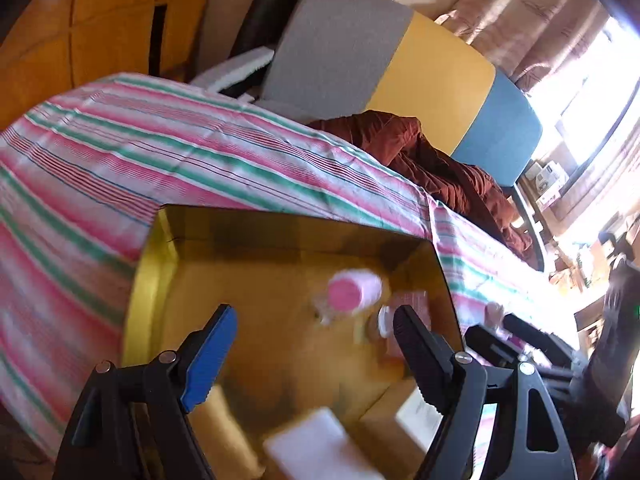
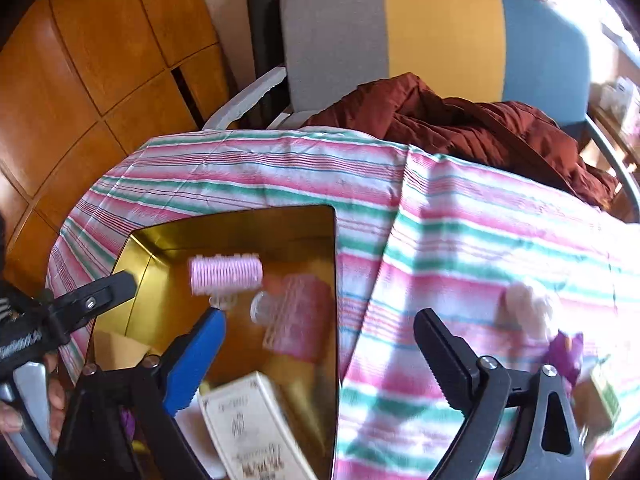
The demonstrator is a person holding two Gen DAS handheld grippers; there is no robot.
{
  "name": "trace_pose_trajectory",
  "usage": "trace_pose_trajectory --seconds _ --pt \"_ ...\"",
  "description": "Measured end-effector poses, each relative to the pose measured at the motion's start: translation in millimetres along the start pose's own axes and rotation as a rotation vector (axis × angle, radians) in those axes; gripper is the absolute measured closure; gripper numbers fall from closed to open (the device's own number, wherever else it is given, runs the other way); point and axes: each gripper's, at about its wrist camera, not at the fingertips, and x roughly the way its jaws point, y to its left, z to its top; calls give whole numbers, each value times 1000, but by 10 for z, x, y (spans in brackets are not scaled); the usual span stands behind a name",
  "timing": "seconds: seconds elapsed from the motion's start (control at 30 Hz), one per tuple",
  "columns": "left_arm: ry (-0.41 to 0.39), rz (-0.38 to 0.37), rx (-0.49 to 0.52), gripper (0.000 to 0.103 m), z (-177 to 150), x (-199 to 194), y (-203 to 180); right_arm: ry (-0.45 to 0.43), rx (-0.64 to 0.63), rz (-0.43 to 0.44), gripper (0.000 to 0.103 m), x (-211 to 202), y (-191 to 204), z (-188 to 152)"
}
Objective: Organize objects
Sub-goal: 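Withdraw both tools from the tray back toward the remaining items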
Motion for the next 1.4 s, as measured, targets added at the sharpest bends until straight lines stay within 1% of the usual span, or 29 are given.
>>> trace_pose_trajectory --seconds 0.17,0.3,0.5,0.6,0.93,1.23,1.4 --pt "-54 40 84 21 -333 -289 -109 -31 -23 -25 1 -203 44 -236" --pt "-109 75 146 21 -594 -500 -236 -60 -61 -51 0 -367 99 -444" --pt "-148 114 190 21 -852 -671 -342 -97 -78 -68 0 -579 126 -709" --pt "-152 131 205 21 -946 -710 -378 -112 -80 -71 0 -666 131 -809" --pt "-152 144 247 21 -1214 -800 -493 -154 -77 -104 0 -880 57 -1040" --pt "-131 143 267 21 -1304 -766 -536 -141 -32 -135 0 -916 -196 -1143" --pt "-122 131 277 21 -1324 -746 -558 -137 -1 -163 0 -946 -391 -1133"
